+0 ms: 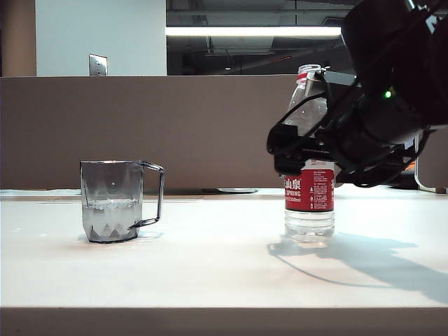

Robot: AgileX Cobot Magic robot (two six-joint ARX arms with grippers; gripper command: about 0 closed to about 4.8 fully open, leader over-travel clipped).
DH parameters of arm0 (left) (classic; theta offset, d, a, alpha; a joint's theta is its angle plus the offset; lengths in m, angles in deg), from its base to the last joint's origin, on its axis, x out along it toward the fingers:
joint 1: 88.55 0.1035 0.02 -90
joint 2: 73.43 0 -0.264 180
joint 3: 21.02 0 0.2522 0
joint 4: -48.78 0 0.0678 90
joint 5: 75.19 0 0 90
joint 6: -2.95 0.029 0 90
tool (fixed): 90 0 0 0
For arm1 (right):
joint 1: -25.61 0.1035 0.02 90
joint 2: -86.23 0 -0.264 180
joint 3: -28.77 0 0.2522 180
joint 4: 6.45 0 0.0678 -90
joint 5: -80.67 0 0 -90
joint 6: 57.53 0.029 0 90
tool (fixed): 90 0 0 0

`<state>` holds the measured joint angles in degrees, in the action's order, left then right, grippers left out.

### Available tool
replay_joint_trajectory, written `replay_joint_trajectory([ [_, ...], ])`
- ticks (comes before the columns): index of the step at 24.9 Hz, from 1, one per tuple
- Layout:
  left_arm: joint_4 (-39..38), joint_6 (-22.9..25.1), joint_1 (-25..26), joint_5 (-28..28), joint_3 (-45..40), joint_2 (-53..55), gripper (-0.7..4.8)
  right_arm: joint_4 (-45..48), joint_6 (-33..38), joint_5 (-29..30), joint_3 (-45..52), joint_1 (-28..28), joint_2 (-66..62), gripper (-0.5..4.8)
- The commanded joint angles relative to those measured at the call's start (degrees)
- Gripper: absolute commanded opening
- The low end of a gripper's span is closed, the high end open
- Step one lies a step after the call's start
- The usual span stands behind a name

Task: Pick up the mineral water bottle on the table and pour water into the mug until it's half full.

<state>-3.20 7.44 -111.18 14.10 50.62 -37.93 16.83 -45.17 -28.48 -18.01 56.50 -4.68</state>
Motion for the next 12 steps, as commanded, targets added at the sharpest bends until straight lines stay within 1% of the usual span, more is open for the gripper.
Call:
replay_joint_trajectory([
  [1,0.52,0.22,0.07,-0.13,0.13,-0.04,-0.05,-2.97,-0.39,0.02,-0.11,0.09,3.04,4.73],
  [3,0.50,0.22,0.07,-0.13,0.15,-0.04,-0.05,-4.79,-0.39,0.04,-0.09,0.09,4.66,4.73],
  [6,0.50,0.22,0.07,-0.13,0.13,-0.04,-0.05,-10.32,-0.35,0.44,-0.09,0.46,9.35,4.73],
  [9,0.50,0.22,0.07,0.11,0.13,-0.04,-0.05,-14.75,-0.35,3.58,-0.11,0.46,14.01,4.72],
  [12,0.55,0.22,0.07,0.94,0.13,-0.04,-0.05,-19.74,-0.37,4.35,-0.11,0.46,19.71,4.72],
])
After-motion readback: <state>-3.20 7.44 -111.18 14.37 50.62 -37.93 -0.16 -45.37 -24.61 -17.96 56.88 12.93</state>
